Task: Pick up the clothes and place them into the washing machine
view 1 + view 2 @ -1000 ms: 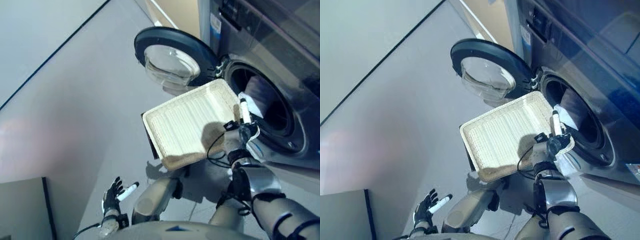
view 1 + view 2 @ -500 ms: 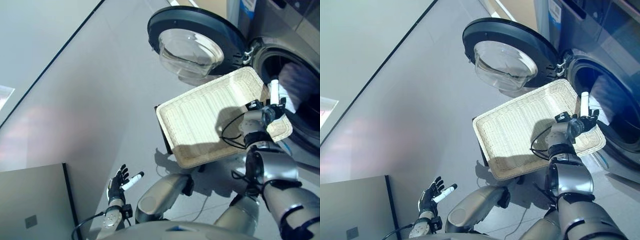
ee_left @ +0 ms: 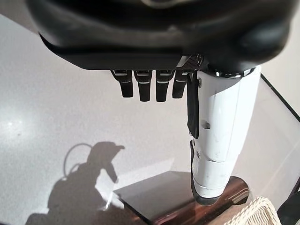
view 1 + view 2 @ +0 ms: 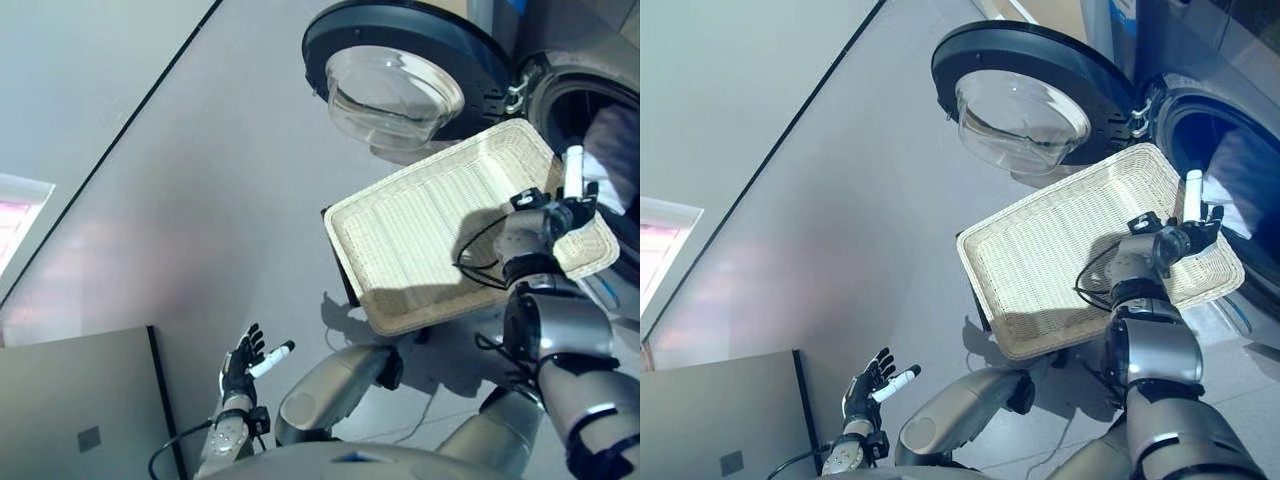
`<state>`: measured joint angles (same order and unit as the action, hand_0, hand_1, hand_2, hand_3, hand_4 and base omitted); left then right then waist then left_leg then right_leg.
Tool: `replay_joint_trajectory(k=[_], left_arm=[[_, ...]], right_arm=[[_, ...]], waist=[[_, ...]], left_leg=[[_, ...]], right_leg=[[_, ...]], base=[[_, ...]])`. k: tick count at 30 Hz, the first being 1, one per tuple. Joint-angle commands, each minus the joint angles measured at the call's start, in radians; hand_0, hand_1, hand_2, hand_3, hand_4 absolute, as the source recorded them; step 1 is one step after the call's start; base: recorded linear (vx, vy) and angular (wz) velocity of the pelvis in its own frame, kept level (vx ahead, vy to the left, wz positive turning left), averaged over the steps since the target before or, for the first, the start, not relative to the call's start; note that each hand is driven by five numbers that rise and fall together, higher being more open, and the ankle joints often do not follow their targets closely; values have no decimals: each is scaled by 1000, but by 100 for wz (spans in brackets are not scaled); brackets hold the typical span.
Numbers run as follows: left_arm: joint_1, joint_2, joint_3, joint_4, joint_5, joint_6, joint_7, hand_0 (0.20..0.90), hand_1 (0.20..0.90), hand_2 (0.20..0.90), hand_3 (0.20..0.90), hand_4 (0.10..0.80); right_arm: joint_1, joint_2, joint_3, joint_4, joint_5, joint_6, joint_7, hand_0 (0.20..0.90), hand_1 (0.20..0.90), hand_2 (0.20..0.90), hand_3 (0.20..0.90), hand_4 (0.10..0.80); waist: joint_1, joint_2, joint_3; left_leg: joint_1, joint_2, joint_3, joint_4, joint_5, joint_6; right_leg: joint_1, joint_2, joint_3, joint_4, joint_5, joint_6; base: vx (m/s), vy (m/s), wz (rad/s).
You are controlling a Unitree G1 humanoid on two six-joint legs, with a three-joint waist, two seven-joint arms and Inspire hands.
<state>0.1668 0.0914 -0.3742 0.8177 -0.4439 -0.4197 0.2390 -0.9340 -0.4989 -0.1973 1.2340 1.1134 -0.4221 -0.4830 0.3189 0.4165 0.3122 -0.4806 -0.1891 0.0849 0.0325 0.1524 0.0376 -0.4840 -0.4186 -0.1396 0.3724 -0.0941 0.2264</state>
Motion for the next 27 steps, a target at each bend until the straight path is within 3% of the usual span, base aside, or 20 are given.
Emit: replay_joint_trajectory(k=[1, 8, 15, 20, 27], left_arm=[[-25, 51, -1, -17, -22, -49, 24, 900, 900, 900, 900, 800], [-22, 48, -9, -45, -27, -51, 21, 900, 900, 900, 900, 800], [-16, 65, 2, -72, -25, -53, 20, 900, 900, 900, 900, 800], [0, 79, 14, -93, -24, -59, 14, 900, 900, 900, 900, 800], [10, 91, 40, -113, -33, -71, 22, 900, 900, 900, 900, 800]], right_arm=[[-83, -99, 20, -34, -27, -50, 3, 900, 900, 900, 900, 800], [-88, -102, 14, -38, -22, -56, -1, 900, 900, 900, 900, 800], [-104, -124, -2, -54, -25, -69, -13, 900, 900, 900, 900, 800], [-140, -205, 20, -116, -83, -72, -36, 900, 900, 900, 900, 800], [-188, -338, 115, -264, -218, -65, -88, 900, 900, 900, 900, 800]], waist=[[28, 63, -23], [26, 95, -16], [27, 103, -12], [21, 103, -11], [-19, 103, -17]], left_leg=[[-118, 16, 29, 194, -100, -64], [-135, 8, 35, 206, -100, -62], [-161, 2, 52, 231, -103, -65], [-176, 1, 71, 228, -97, -68], [-134, 17, 77, 172, -90, -65]], right_leg=[[-16, -46, 61, -87, 140, -65], [-68, -45, 98, -27, 121, -74], [-127, -44, 138, 46, 86, -82], [-166, -36, 177, 61, 86, -78], [-146, -17, 179, -1, 117, -68]], base=[[0, 0, 0], [-2, 18, -4], [0, 1, 0], [7, -5, -4], [8, 5, -5]])
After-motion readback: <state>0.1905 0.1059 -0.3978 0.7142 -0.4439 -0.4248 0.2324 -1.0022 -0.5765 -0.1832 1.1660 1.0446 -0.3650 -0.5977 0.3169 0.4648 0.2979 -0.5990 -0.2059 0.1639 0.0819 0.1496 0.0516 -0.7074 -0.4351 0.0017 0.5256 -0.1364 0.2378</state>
